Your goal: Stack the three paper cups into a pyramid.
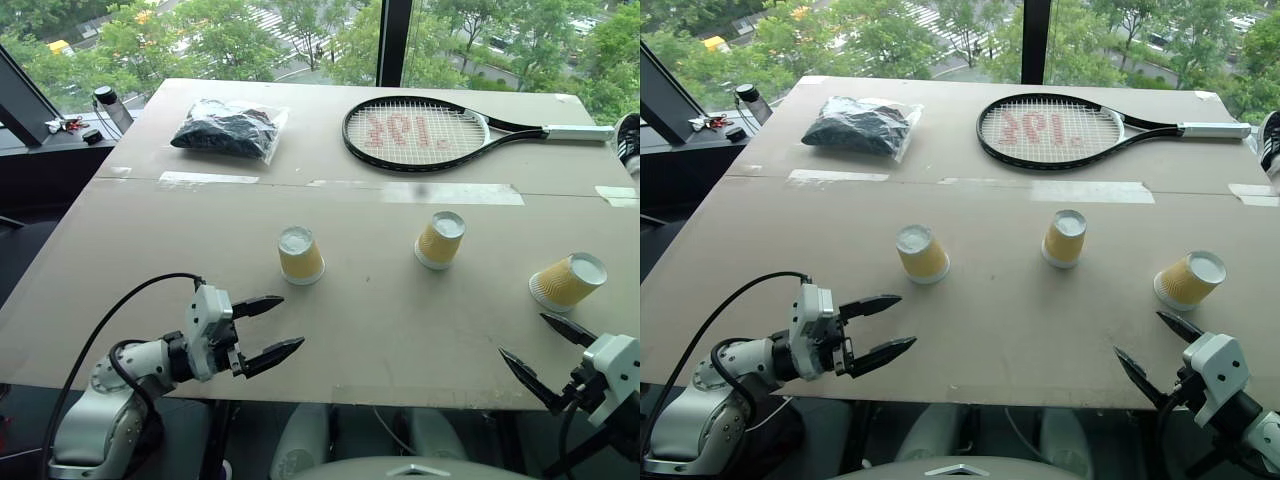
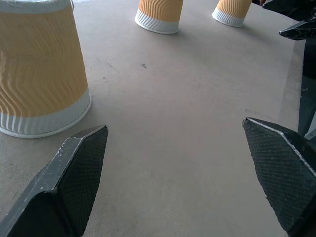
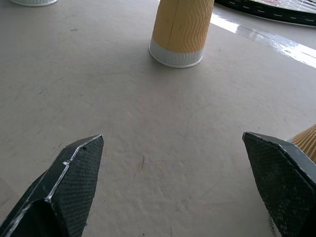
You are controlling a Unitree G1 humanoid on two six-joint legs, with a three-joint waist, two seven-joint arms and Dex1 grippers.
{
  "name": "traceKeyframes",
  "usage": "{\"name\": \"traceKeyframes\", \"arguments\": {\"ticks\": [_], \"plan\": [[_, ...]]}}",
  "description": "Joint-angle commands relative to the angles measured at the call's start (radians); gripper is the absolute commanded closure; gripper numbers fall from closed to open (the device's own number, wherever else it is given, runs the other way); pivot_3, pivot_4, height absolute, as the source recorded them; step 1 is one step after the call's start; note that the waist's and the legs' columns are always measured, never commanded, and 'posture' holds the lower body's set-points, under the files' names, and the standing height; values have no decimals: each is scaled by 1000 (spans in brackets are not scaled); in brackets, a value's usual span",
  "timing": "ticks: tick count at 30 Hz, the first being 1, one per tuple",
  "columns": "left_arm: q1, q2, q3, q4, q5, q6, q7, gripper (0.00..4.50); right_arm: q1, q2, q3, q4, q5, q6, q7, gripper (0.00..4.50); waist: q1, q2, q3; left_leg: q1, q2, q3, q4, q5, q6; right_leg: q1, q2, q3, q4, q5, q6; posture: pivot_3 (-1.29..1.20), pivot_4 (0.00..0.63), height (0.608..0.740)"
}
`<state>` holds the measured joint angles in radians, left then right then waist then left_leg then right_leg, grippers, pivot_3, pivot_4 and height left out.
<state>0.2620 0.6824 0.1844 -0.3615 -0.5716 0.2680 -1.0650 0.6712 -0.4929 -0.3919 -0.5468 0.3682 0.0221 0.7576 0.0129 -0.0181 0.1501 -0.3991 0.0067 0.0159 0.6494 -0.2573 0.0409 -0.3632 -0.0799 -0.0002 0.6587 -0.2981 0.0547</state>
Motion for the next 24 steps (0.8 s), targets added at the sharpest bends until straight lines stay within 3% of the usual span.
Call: {"name": "traceKeyframes", "arguments": {"ticks": [1,7,11,18,24], "plan": [[-13,-5,21,2,-16,-12,5,0,-13,-4,-1,-45,22,2,-6,46,0,0,0,0,0,0,0,0,0,0,0,0,0,0,0,0,150,740],[-67,-56,117,99,-49,-22,69,0,-60,7,57,-73,24,15,-22,46,0,0,0,0,0,0,0,0,0,0,0,-1,0,0,1,0,150,740],[-105,-42,143,117,-21,22,145,0,-71,-2,87,-110,44,-2,4,46,2,0,0,0,0,-1,0,0,0,0,0,-1,0,2,3,0,150,740],[-243,17,69,138,3,77,119,0,-58,-68,128,-208,139,24,94,46,2,0,0,0,0,-1,0,0,0,1,0,-2,0,2,4,0,150,740],[-422,11,-42,252,65,75,84,0,-34,-101,140,-255,168,43,108,46,1,0,0,0,-1,-1,1,0,0,2,1,-3,0,2,4,0,150,740]]}}
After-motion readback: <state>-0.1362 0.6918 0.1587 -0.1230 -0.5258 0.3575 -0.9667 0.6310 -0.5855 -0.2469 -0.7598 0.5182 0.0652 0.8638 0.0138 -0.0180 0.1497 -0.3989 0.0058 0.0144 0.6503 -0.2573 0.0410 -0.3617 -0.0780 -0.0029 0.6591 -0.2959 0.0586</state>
